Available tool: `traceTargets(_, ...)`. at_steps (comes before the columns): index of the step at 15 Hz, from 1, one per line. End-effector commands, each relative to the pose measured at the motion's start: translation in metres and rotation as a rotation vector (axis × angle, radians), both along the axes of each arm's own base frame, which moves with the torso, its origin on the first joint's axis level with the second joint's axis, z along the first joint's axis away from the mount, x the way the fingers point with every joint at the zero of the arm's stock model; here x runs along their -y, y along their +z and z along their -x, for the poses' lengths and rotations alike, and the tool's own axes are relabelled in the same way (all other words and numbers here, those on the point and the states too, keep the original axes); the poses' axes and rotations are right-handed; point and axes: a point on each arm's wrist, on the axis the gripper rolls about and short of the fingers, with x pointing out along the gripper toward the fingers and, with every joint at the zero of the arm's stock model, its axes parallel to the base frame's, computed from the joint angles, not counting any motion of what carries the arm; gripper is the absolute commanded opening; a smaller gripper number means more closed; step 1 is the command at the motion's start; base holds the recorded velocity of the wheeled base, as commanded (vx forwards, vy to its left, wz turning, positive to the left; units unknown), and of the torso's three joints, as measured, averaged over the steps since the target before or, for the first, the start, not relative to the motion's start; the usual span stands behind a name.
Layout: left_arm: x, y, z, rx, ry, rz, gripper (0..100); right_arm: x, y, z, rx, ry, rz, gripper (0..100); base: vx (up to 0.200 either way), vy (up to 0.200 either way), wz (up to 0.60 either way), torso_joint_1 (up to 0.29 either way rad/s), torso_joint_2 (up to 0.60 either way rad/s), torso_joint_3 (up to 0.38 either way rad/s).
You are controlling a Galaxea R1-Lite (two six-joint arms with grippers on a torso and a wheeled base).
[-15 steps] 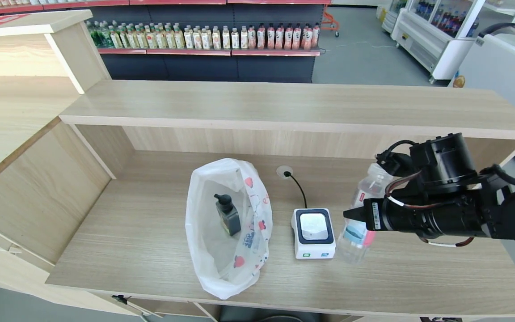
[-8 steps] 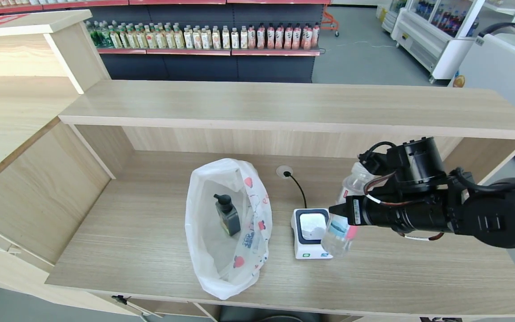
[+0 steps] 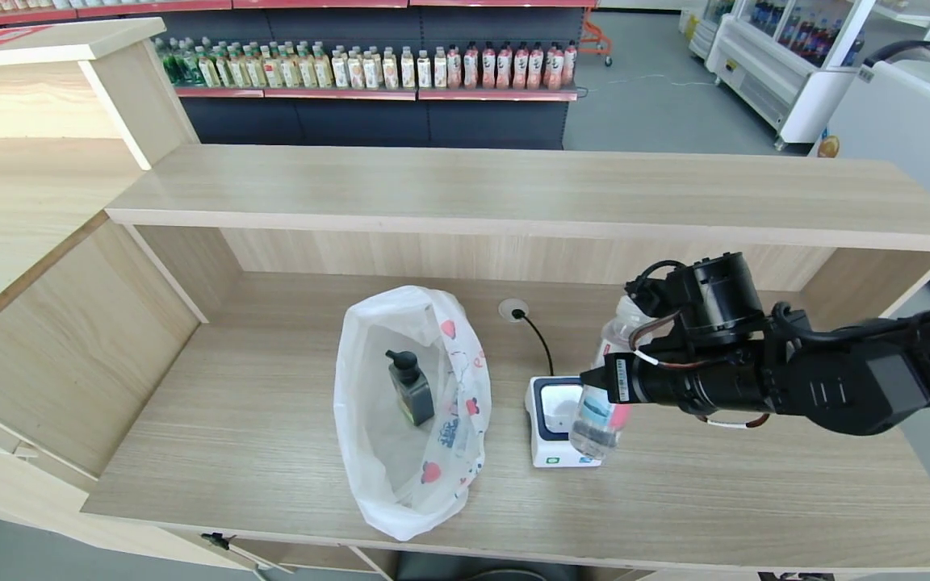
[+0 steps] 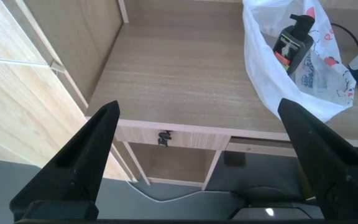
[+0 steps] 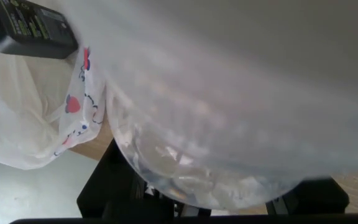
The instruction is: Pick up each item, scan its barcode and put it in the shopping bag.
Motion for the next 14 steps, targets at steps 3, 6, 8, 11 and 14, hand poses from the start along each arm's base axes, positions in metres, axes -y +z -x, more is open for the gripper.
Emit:
traceTargets(3,0.000,0.000,0.000,0.000,0.001,0.000,100,-0.013,-0.007,-0.009,-0.011,0.015,-0.005,0,0.000,0.000,0.00,0.000,0.00,0.000)
traceTargets(6,0.000,0.000,0.000,0.000,0.001,0.000,100,-0.026,-0.007,-0.016,-0.003,0.013,-0.022,0,0.000,0.000,0.00,0.000,0.00,0.000)
traceTargets(8,0.000,0.000,0.000,0.000,0.001,0.002,100,-0.030,-0.009,-0.020,0.000,0.009,-0.017,0,0.000,0.000,0.00,0.000,0.00,0.000)
traceTargets(11,0.000,0.000,0.000,0.000,0.001,0.000,100,-0.031,-0.011,-0.022,0.002,0.000,-0.010,0,0.000,0.000,0.00,0.000,0.00,0.000)
traceTargets(14,0.000,0.000,0.000,0.000,0.001,0.000,100,-0.031,-0.016,-0.022,-0.012,-0.010,0.006,0,0.000,0.000,0.00,0.000,0.00,0.000)
